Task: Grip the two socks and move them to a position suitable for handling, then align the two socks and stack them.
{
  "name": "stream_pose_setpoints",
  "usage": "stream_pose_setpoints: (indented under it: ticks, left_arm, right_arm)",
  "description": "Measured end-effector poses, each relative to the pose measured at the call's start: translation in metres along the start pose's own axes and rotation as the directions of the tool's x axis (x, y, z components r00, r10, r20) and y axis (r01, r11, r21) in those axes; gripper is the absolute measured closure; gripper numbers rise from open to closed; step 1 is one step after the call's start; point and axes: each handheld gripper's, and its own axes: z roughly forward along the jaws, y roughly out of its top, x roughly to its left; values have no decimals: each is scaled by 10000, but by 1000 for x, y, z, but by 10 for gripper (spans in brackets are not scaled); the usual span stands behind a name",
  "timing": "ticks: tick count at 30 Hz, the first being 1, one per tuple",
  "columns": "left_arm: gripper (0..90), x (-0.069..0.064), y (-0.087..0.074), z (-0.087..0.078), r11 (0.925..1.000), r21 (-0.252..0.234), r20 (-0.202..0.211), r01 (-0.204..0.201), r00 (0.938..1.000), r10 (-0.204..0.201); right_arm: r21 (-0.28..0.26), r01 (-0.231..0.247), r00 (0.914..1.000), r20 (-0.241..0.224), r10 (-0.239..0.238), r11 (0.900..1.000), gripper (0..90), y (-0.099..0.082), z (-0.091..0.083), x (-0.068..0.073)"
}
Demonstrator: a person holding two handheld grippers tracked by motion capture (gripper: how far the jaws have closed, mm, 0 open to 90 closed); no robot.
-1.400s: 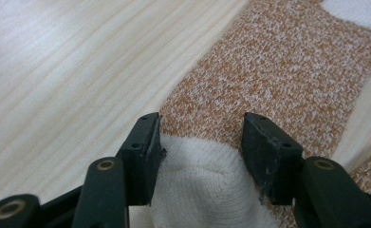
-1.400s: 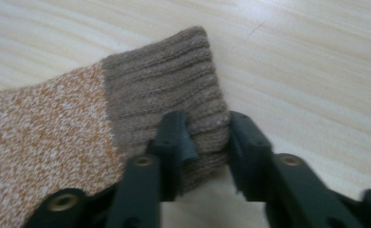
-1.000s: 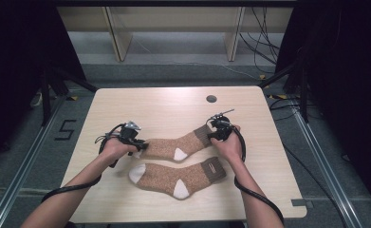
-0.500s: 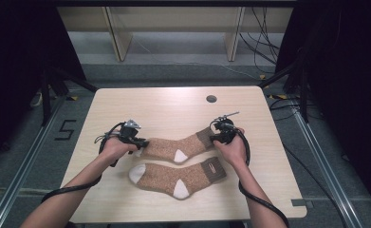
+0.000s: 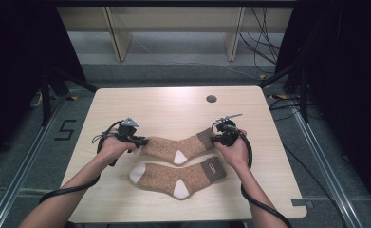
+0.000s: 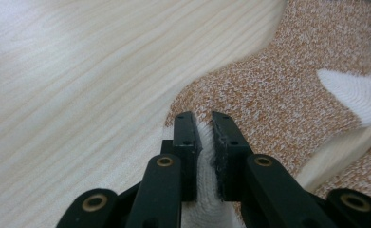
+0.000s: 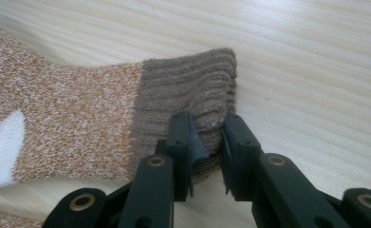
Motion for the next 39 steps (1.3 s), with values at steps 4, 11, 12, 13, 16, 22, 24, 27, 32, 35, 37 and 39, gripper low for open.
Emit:
stream_pose_setpoints:
  ticks: [4,11,12,13,16,22,24,27,32,35,37,39]
  left_arm:
    - [817,0,4,-6,9999,-163,135,1,9999,1]
    - [820,-6,6,-14,9994,-345,83,-45,10000,48]
    - [821,-6,6,-14,9995,-309,182,-73,9998,79]
    - [820,-7,6,-15,9994,-336,118,-10,9999,14]
    - [820,-7,7,-18,9993,-373,161,-66,9998,72]
    - [820,-7,11,-21,9990,-427,137,-148,9998,154]
    - [820,-9,11,-25,9986,-460,170,-254,9995,262]
    - [820,-12,10,-30,9982,-485,189,-360,9991,370]
    - [819,-16,6,-36,9982,-495,236,-349,9991,361]
    - [819,-18,2,-39,9982,-490,330,-342,9988,358]
    - [819,-20,1,-42,9980,-519,422,-354,9984,377]
    - [819,-21,-1,-45,9977,-568,480,-359,9981,386]
  right_arm:
    - [-208,122,9999,-73,-123,9997,756,-2,-9,-3]
    - [-520,-229,9993,-299,213,9984,755,-6,-19,-1]
    - [-301,-217,9994,-258,209,9993,756,-5,-21,0]
    - [-394,-157,9996,-235,148,9991,755,-6,-22,1]
    - [-408,-198,9994,-308,185,9990,755,-4,-27,1]
    - [-806,119,9995,-283,-142,9967,752,-4,-31,0]
    - [-730,189,9995,-243,-208,9972,752,-5,-32,1]
    - [-808,180,9993,-303,-206,9966,752,-6,-31,1]
    - [-690,237,9986,-452,-269,9973,752,-7,-35,3]
    - [-503,208,9986,-475,-232,9985,752,-9,-37,5]
    - [-622,195,9985,-502,-227,9979,753,-12,-38,6]
    - [-357,-54,9976,-696,29,9993,753,-14,-41,8]
